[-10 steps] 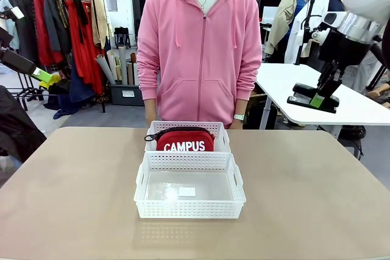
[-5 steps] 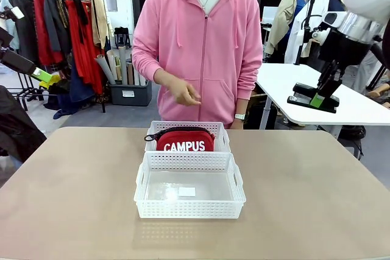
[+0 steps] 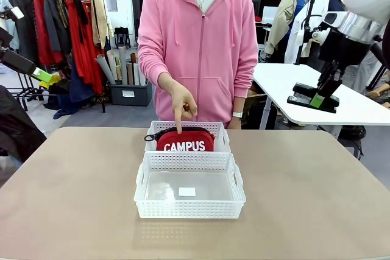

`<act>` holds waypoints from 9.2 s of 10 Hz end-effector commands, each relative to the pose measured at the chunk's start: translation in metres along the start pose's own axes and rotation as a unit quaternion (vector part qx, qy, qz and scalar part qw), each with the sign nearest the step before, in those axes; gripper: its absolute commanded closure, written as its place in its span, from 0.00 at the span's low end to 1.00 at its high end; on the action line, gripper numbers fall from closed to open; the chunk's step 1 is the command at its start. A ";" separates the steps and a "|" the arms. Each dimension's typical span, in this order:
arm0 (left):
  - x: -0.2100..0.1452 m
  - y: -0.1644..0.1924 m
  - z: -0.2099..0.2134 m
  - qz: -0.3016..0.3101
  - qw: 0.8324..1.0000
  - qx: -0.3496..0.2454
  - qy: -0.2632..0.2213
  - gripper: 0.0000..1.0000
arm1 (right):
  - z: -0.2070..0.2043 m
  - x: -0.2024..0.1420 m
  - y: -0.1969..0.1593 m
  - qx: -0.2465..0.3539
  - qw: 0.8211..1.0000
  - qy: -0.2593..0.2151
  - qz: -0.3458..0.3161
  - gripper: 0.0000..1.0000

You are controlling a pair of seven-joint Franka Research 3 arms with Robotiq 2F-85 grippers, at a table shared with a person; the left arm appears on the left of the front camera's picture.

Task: Distribute items into two baskets.
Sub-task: Place the picked Stapler into the Organizing basket as instructed by the person.

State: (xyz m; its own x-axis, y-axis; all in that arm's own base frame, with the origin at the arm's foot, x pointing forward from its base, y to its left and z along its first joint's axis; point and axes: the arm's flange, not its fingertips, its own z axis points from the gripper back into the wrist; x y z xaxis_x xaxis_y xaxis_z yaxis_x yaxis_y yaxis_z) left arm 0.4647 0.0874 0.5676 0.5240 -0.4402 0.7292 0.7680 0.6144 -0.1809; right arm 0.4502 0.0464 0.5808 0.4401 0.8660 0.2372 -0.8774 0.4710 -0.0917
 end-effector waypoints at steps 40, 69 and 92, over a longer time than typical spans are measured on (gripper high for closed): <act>0.000 -0.001 0.000 -0.001 1.000 0.001 -0.002 0.03 | -0.239 0.181 0.207 0.017 0.947 -0.042 0.318 1.00; 0.000 -0.001 0.000 -0.001 1.000 0.001 -0.002 0.03 | -0.229 0.180 0.184 0.074 0.970 -0.004 0.231 0.00; 0.000 -0.001 0.000 -0.001 1.000 0.001 -0.002 0.03 | -0.005 0.020 0.023 0.109 0.964 -0.106 -0.218 0.00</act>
State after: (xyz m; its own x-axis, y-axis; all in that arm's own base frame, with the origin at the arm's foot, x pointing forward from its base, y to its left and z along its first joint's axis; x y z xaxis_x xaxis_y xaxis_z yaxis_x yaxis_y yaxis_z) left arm 0.4646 0.0883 0.5677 0.5248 -0.4395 0.7290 0.7668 0.6160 -0.1805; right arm 0.4356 0.0805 0.5704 0.7066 0.6129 0.3537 -0.6974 0.6879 0.2012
